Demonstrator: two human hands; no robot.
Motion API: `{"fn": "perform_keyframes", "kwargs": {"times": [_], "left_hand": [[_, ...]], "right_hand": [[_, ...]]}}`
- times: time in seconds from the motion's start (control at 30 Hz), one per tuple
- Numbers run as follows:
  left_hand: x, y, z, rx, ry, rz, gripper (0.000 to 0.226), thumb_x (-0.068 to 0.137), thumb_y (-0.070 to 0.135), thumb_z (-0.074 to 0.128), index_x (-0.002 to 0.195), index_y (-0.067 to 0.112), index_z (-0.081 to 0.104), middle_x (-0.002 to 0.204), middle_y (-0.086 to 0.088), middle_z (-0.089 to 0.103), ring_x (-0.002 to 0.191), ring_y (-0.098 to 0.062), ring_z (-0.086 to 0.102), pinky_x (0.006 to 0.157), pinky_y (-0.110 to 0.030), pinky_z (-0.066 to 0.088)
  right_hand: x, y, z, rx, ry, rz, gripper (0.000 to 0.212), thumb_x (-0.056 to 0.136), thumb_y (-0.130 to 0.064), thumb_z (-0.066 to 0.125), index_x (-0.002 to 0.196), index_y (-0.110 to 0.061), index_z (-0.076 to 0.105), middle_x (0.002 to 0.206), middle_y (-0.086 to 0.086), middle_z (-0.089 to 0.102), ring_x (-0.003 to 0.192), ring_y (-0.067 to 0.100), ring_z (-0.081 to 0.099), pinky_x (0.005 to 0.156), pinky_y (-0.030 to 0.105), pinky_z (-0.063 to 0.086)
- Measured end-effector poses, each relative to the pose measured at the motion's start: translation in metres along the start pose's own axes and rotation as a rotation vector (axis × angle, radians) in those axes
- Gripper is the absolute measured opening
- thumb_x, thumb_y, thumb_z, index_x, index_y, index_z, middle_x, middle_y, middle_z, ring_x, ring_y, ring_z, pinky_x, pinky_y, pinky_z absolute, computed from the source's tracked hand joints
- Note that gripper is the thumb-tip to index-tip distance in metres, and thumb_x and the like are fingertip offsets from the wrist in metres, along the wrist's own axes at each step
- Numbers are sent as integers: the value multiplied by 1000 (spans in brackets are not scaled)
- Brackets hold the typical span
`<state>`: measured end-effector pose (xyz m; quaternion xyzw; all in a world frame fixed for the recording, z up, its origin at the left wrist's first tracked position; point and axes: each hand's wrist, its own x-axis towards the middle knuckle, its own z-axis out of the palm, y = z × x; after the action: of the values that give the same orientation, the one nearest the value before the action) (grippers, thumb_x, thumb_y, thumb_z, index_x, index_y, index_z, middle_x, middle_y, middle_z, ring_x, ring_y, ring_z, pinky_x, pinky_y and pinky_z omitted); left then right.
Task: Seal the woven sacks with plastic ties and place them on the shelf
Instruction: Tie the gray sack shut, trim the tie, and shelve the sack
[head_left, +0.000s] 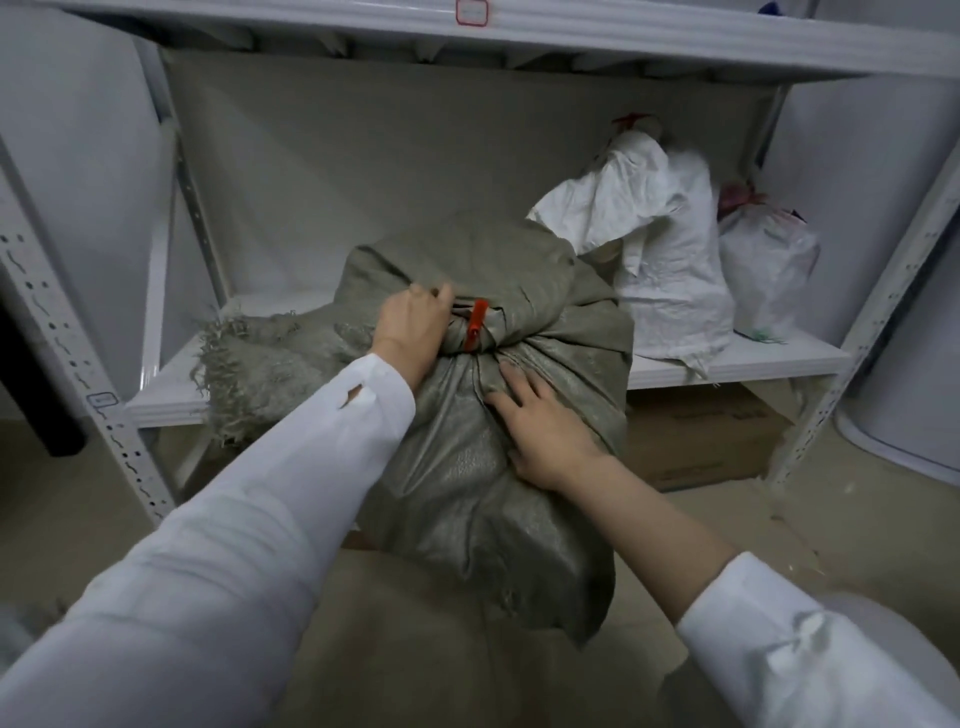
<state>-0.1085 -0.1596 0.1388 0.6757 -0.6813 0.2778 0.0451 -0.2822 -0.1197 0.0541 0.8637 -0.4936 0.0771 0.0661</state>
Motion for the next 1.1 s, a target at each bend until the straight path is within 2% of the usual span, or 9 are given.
{"fn": "perform_keyframes", "kwargs": {"times": [0.17,0.33,0.5,0.63,0.7,0.77,0.9,1.0,1.1], "left_hand": [[-18,4,-8,-18,-41,-54,34,95,-1,41,129,6,39,121,-19,59,106,-36,62,75,-39,47],[-25,8,-16,-7,-54,0,33,93,4,47,126,8,42,117,-15,63,104,-34,63,66,-35,37],[-26,1,-21,-35,-71,137,59,81,34,65,129,12,37,117,-15,60,104,-34,60,70,-36,41],[-33,-4,-15,10,-224,219,129,61,72,70,153,17,-2,139,-18,41,125,-34,45,95,-41,45],[-39,-6,-16,19,-245,260,144,52,80,71,152,24,-16,141,-20,36,128,-35,39,100,-43,41],[-44,-9,-18,15,-260,296,148,46,83,70,149,32,-22,144,-24,29,131,-37,33,104,-45,37],[-57,-9,-13,97,-331,312,147,42,86,69,150,36,-17,155,-28,-6,144,-43,7,115,-50,21],[-66,0,-2,166,-322,282,150,40,86,69,151,33,-16,153,-33,-15,144,-44,4,113,-51,21],[-71,11,9,178,-286,207,149,40,88,67,152,32,-13,151,-35,-19,142,-45,8,110,-52,24]], "right_hand": [[-5,-4,8,-12,15,25,73,84,-11,64,144,-26,23,161,6,-3,146,37,3,104,51,42],[-4,1,5,-11,40,42,56,93,-13,50,142,-27,27,161,9,-1,146,37,3,100,50,45],[8,3,-3,-29,75,56,54,96,-15,44,144,-28,25,160,11,3,145,39,7,98,47,45],[20,5,-12,-2,111,58,54,93,-10,47,141,-27,29,158,12,12,141,37,15,97,46,45],[24,7,-14,0,139,54,53,93,-10,45,141,-26,30,157,10,16,139,36,19,97,44,44],[27,9,-16,8,160,54,50,94,-12,45,140,-26,32,156,10,18,138,36,21,95,43,44],[31,9,-20,-9,200,52,37,93,-15,44,130,-21,46,149,11,26,133,37,26,85,42,47],[33,9,-16,-15,259,47,26,93,-16,46,118,-15,55,140,11,33,128,36,30,73,40,48],[38,9,-16,53,407,-2,19,88,-9,51,105,-10,60,117,12,49,112,34,44,64,40,50]]}}
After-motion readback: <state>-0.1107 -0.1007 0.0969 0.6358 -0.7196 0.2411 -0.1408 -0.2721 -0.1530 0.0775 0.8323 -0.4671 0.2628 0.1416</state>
